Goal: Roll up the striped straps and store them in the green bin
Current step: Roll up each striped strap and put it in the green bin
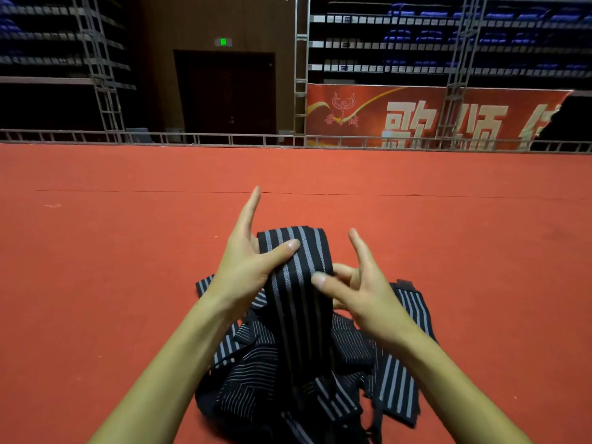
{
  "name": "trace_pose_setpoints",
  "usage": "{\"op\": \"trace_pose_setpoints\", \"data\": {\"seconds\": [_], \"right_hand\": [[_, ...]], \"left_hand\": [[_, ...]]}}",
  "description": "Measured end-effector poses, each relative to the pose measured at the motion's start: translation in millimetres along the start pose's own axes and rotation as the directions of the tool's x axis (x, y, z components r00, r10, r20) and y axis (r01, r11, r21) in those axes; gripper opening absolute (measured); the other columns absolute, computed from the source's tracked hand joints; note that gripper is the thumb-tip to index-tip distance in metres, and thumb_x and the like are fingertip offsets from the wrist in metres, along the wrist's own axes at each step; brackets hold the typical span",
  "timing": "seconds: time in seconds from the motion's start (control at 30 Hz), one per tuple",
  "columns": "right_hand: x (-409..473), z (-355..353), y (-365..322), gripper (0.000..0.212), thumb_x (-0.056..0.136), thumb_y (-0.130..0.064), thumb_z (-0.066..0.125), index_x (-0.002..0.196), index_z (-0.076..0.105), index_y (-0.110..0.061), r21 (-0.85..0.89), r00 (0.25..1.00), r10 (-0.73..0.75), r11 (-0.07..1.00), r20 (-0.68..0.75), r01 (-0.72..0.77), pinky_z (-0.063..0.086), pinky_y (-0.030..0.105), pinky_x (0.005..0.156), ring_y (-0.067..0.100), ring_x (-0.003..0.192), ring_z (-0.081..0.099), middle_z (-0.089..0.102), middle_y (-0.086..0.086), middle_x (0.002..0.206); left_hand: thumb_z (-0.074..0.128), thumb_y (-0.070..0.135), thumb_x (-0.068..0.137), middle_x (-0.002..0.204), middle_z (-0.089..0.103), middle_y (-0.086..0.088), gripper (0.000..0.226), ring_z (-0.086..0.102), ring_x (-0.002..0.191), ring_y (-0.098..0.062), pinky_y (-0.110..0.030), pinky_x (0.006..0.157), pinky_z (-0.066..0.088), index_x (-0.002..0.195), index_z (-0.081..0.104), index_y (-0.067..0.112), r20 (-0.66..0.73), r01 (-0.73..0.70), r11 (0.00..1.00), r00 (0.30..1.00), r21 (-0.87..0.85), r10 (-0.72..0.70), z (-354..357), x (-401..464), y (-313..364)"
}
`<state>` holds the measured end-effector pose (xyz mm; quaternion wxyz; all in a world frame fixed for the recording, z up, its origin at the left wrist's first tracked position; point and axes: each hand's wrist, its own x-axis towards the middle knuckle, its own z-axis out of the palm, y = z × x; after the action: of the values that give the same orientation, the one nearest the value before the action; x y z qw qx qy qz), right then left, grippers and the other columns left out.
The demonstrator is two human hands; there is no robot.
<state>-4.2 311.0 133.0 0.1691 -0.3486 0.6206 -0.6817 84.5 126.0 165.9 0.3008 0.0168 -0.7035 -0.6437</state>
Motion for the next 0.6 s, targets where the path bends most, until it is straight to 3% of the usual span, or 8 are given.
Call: {"op": "trace_pose_setpoints", "data": {"seconds": [0.07,0.1,0.17,0.27,0.37,0.5,0.57,0.6], "right_hand": [[16,-3,-9,0.119,0.088,-0.049,0.083,0.170,-0.002,-0.036,0.047,0.999,0.020,0.999,-0.050,-0.018,0.062,0.049,0.096,0.021,0.114,0.077,0.081,-0.001,0.118],[25,-2,-14,0.116,0.090,-0.049,0.082,0.171,0.000,-0.030,0.077,0.998,0.019,0.997,-0.068,-0.014,0.062,0.043,0.091,0.017,0.112,0.077,0.082,-0.005,0.111],[42,0,-24,0.113,0.088,-0.045,0.082,0.171,0.008,-0.022,0.120,0.990,0.025,0.993,-0.139,-0.008,0.061,0.040,0.092,0.014,0.106,0.078,0.083,-0.003,0.106],[57,1,-32,0.121,0.072,-0.036,0.100,0.167,0.026,-0.023,0.123,0.966,-0.019,0.991,-0.259,0.053,0.061,0.049,0.101,0.025,0.112,0.077,0.072,0.015,0.131],[55,1,-34,0.114,0.076,-0.024,0.097,0.166,0.028,-0.031,0.057,0.963,-0.103,0.991,-0.248,0.121,0.061,0.052,0.100,0.028,0.116,0.076,0.070,0.018,0.136],[40,8,-29,0.111,0.092,-0.003,0.082,0.171,0.009,-0.032,-0.045,0.976,-0.190,0.981,-0.106,0.186,0.061,0.050,0.102,0.028,0.113,0.077,0.077,0.018,0.124],[32,12,-21,0.109,0.096,-0.002,0.077,0.171,0.003,-0.029,-0.125,0.978,-0.198,0.974,-0.062,0.189,0.060,0.043,0.104,0.021,0.116,0.076,0.079,0.009,0.123],[29,12,-16,0.108,0.097,-0.003,0.077,0.171,0.001,-0.027,-0.160,0.980,-0.193,0.970,-0.045,0.184,0.057,0.040,0.109,0.015,0.121,0.073,0.077,0.002,0.129]], "left_hand": [[0.081,0.002,0.095,0.159,0.054,0.018,0.097,0.070,0.123,0.000,-0.021,0.095,0.060,0.166,0.027,0.040,0.046,-0.115,0.989,0.993,0.090,0.112,4,-10,11],[0.079,0.001,0.095,0.165,0.047,0.017,0.100,0.064,0.129,0.006,-0.022,0.102,0.057,0.168,0.021,0.036,0.083,-0.155,0.978,0.986,0.142,0.144,4,-12,13],[0.079,0.002,0.095,0.165,0.049,-0.006,0.111,0.067,0.134,-0.019,-0.044,0.109,0.057,0.171,0.009,0.039,0.202,-0.171,0.970,0.970,0.174,0.135,2,-17,9],[0.076,-0.003,0.095,0.144,0.069,-0.013,0.116,0.075,0.120,-0.029,-0.046,0.103,0.061,0.170,-0.002,0.042,0.311,-0.135,0.978,0.947,0.160,0.080,3,-25,10],[0.076,0.007,0.096,0.133,0.076,-0.009,0.116,0.077,0.116,-0.027,-0.043,0.099,0.063,0.170,-0.006,0.042,0.253,-0.073,0.993,0.966,0.096,0.047,5,-29,8],[0.070,0.021,0.101,0.111,0.083,-0.001,0.103,0.080,0.103,-0.024,-0.034,0.090,0.064,0.171,-0.003,0.042,0.049,-0.095,0.995,0.994,0.031,0.094,-3,-9,8],[0.063,0.023,0.107,0.084,0.078,0.010,0.090,0.077,0.081,-0.015,-0.023,0.075,0.059,0.171,0.002,0.040,0.028,-0.148,0.986,0.989,0.078,0.146,-1,-1,13],[0.060,0.026,0.109,0.080,0.073,0.005,0.085,0.072,0.071,-0.012,-0.023,0.071,0.056,0.171,0.004,0.040,0.015,-0.160,0.980,0.987,0.119,0.159,0,4,12]]}}
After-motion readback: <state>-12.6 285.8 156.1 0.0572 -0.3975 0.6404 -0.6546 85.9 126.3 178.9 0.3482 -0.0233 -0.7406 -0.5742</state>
